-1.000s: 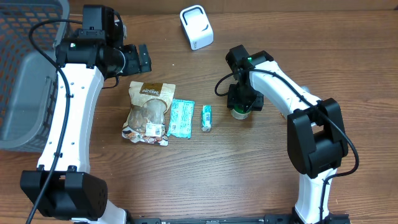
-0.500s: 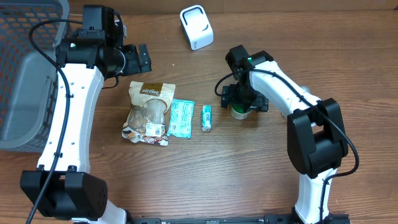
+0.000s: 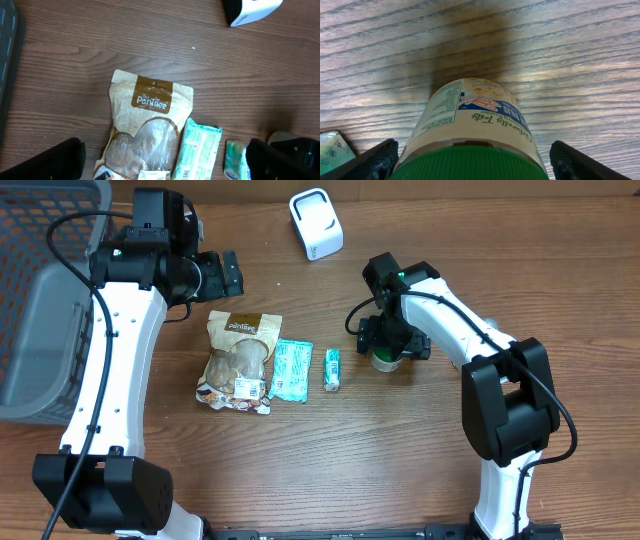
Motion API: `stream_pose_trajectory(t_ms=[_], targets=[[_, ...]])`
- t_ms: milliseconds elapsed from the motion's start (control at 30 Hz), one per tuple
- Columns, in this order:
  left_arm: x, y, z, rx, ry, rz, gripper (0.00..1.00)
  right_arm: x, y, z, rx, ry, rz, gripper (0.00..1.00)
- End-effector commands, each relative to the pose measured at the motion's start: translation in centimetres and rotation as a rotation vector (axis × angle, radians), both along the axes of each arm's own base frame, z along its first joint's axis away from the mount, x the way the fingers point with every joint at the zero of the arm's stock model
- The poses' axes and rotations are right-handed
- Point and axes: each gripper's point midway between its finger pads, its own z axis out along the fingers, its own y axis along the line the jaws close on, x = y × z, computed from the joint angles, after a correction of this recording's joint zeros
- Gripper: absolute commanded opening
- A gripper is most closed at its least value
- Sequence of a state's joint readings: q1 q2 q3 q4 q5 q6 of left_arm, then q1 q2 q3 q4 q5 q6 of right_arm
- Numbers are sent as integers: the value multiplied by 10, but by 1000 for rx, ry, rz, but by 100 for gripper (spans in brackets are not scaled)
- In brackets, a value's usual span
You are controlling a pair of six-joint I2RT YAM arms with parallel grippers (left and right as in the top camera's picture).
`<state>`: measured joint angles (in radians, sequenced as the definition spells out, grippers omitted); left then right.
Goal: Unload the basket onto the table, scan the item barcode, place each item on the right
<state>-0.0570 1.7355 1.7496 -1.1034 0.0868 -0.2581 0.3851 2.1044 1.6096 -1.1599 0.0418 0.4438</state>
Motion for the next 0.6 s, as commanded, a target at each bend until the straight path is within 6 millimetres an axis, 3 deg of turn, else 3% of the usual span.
stream_pose_trajectory(t_ms=[0, 567], targets=[[2, 0, 4, -4, -13, -11, 100, 2, -2, 10, 2, -30, -2, 93], [2, 0, 4, -4, -13, -11, 100, 2, -2, 10, 2, -30, -2, 89]])
